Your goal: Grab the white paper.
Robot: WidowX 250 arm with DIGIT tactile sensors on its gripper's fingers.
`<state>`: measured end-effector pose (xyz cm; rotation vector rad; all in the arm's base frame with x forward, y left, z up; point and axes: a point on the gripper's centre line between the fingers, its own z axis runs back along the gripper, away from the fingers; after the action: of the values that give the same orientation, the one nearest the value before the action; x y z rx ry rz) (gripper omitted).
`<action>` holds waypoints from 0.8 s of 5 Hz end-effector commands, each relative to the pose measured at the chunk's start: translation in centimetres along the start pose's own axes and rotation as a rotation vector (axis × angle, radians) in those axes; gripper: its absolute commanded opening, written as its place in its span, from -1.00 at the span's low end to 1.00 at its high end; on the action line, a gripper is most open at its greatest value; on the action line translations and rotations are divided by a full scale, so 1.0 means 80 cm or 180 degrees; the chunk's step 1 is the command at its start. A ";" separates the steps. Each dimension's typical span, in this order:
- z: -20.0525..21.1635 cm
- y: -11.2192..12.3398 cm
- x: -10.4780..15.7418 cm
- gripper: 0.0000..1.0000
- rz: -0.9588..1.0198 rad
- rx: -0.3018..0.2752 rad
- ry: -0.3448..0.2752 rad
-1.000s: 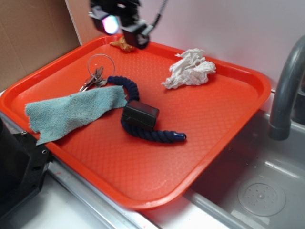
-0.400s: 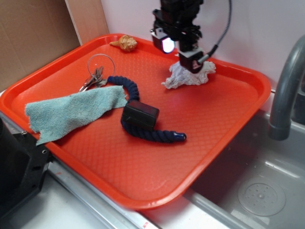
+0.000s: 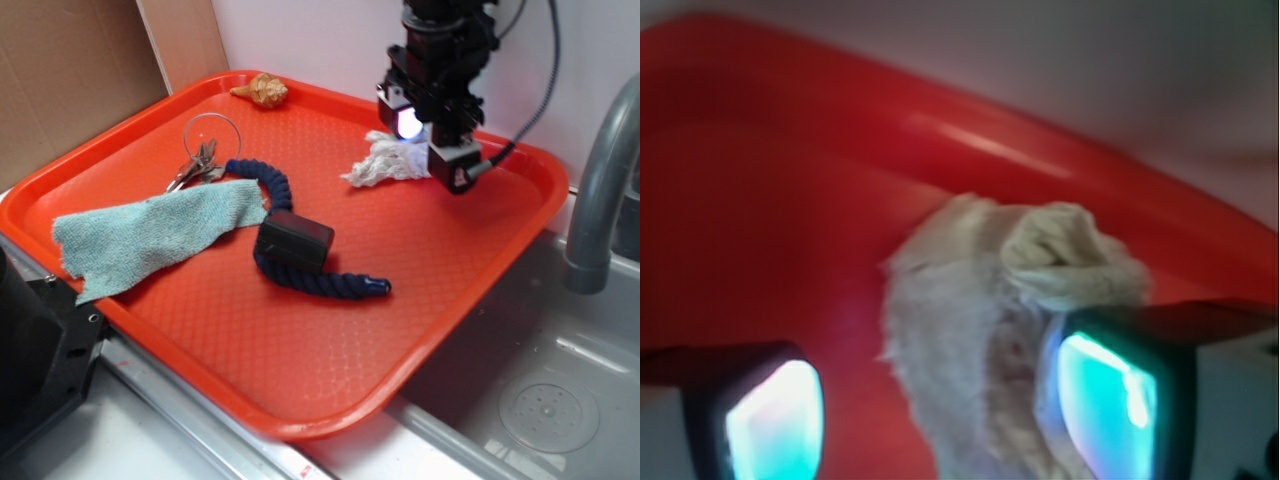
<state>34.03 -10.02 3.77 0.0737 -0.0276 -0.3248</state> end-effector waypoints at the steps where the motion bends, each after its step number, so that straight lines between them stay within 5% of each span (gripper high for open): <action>1: -0.004 0.027 0.001 -1.00 0.0278 -0.0037 0.0113; 2: -0.005 0.047 -0.025 -1.00 0.0492 -0.0143 0.0128; 4: 0.025 0.075 -0.130 -1.00 0.1253 -0.0377 0.0052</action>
<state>25.31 -0.65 4.65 -0.0441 0.0619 0.0615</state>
